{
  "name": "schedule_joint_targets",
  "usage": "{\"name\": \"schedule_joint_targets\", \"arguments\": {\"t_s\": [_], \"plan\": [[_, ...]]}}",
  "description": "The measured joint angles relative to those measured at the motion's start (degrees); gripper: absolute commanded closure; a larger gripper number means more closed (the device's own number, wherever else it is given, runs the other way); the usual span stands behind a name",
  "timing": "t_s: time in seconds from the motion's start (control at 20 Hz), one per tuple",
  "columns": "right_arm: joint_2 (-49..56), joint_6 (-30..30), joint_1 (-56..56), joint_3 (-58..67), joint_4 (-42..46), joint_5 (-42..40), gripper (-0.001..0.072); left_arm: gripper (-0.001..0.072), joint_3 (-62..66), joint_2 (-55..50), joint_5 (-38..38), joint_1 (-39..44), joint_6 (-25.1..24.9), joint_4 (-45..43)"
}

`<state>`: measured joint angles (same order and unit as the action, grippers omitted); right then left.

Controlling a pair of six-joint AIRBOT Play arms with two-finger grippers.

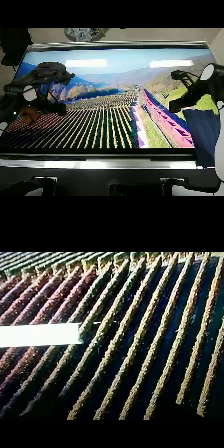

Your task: Fold the shirts.

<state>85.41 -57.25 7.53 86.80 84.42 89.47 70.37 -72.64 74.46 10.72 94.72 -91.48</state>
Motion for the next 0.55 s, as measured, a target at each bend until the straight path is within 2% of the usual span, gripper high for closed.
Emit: {"name": "schedule_joint_targets", "arguments": {"t_s": [0.55], "plan": [[0.2,-1.0,-1.0,-2.0,0.4,1.2,0.0041,0.0002,-3.9,1.3,-1.9,0.4,0.3,0.5]]}}
